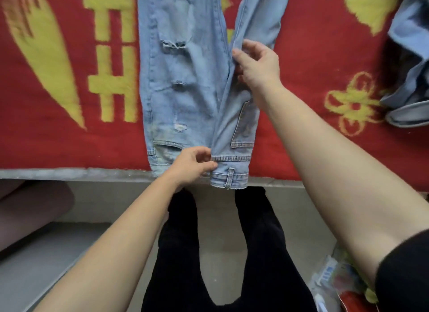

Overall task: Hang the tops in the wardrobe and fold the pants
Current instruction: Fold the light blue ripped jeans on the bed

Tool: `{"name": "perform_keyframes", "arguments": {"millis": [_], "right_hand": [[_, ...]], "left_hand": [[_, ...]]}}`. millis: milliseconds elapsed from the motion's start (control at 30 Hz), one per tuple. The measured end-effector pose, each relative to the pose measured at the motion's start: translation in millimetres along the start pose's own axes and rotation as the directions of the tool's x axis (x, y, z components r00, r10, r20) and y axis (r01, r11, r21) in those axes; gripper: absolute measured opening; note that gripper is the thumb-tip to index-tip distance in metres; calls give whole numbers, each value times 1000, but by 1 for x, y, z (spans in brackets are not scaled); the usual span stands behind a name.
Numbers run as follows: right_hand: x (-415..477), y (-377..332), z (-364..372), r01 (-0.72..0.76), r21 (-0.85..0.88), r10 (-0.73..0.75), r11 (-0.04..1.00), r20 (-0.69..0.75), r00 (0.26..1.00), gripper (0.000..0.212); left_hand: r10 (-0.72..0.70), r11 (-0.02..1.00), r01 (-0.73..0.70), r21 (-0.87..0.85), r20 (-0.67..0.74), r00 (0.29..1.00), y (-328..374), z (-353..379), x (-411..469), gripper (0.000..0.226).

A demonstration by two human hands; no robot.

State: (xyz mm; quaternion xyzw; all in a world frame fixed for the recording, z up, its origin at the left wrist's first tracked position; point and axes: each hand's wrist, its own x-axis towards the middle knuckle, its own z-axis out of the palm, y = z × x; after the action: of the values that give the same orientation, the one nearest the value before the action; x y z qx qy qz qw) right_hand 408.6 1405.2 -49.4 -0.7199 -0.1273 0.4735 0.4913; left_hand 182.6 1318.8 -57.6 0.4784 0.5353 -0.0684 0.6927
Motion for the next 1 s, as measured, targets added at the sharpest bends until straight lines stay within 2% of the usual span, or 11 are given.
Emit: {"name": "perform_keyframes", "arguments": {"millis": [233,333,400,500,567,633,767,833,900,933,1000], "right_hand": [[12,27,110,133,-213,-130,968,26,991,33],[10,38,154,168,-282,-152,944,79,985,16],[9,43,176,204,-336,-179,919,105,978,20],[13,53,200,281,-470,-188,837,235,953,30],[15,62,209,335,-639,-101,692,373,922,48],[20,69,212,341,-730,-23,593,408,913,65],[21,68,206,316,-716,46,623,436,899,69],[10,64,192,404,-709,-69,578,451,890,57],[-10,67,171,502,-748,-379,435,353,855,54],[-24,70,160,471,-794,-518,385,237,822,58],[-52,81,135,274,-829,-577,487,-70,814,75]], "left_hand": [[-50,993,34,-110,-146,988,-45,-89,-13,29],[-93,983,46,-180,-265,960,-69,-114,-13,28],[-113,980,52,-193,-322,940,-83,-127,-11,25],[-98,990,50,-133,-381,919,-98,-139,-4,21],[-86,995,58,-79,-426,901,-102,-137,0,27],[-62,998,66,-8,-463,884,-100,-133,2,29],[-4,992,60,113,-439,899,-96,-132,4,19],[8,984,64,168,-401,916,-93,-136,3,16],[8,976,72,204,-368,930,-93,-141,0,15],[-1,977,77,201,-353,936,-93,-142,-1,15],[-40,982,97,164,-319,947,-92,-142,-4,16]]}}
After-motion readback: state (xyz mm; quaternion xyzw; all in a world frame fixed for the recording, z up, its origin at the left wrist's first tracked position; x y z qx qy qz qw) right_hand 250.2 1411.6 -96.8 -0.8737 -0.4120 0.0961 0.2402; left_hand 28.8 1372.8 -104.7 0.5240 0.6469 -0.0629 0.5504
